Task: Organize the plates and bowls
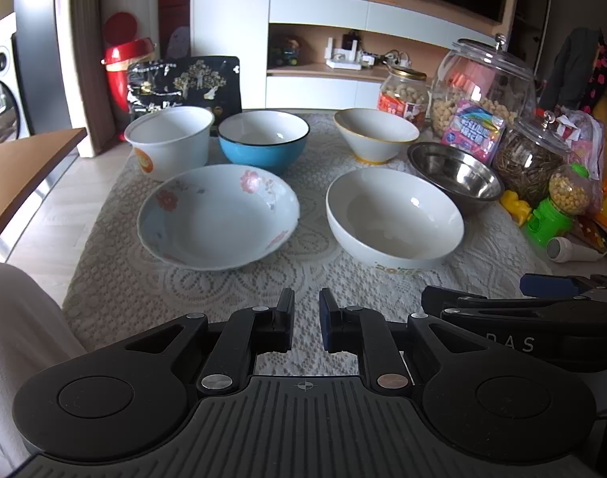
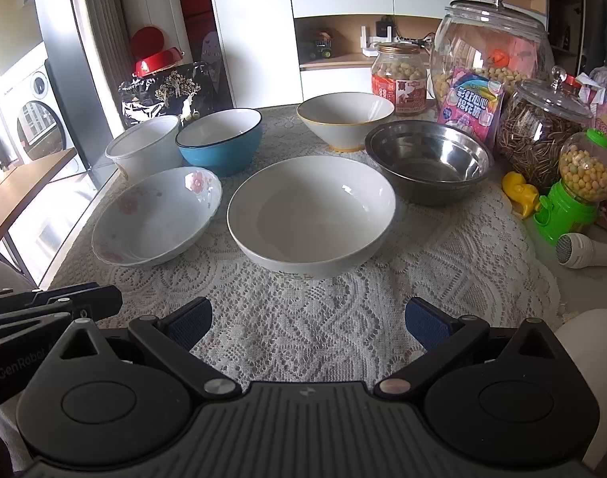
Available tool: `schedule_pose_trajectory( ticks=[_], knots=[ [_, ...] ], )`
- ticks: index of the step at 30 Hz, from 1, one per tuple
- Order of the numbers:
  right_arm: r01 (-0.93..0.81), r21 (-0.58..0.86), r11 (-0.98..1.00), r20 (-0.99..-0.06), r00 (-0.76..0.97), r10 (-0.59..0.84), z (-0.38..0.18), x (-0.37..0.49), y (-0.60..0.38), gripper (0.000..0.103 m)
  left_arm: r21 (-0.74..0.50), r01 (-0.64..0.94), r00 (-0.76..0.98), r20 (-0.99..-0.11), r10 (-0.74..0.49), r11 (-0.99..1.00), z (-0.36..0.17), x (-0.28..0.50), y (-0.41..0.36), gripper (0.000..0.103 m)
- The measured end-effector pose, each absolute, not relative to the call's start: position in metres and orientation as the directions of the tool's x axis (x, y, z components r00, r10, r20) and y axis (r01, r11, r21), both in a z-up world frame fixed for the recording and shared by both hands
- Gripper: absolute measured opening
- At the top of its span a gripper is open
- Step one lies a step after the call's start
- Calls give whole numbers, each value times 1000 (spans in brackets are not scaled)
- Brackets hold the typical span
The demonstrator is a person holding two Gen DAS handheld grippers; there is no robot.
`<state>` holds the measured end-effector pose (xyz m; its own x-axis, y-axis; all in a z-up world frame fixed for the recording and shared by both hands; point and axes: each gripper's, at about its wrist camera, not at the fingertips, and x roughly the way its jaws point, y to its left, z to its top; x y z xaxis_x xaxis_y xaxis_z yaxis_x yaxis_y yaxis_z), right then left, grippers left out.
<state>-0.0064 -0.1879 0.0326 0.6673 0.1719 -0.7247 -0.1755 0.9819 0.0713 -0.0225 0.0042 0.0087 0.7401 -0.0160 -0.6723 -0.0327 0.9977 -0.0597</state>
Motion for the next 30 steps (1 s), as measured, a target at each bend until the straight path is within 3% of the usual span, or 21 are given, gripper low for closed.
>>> schedule_pose_trajectory(
  ticks=[30],
  knots=[
    [-183,71,981,-717,674,178,36,-13,-187,103,-60,-32,746,-666,-16,998,15,-31,5,16]
  ],
)
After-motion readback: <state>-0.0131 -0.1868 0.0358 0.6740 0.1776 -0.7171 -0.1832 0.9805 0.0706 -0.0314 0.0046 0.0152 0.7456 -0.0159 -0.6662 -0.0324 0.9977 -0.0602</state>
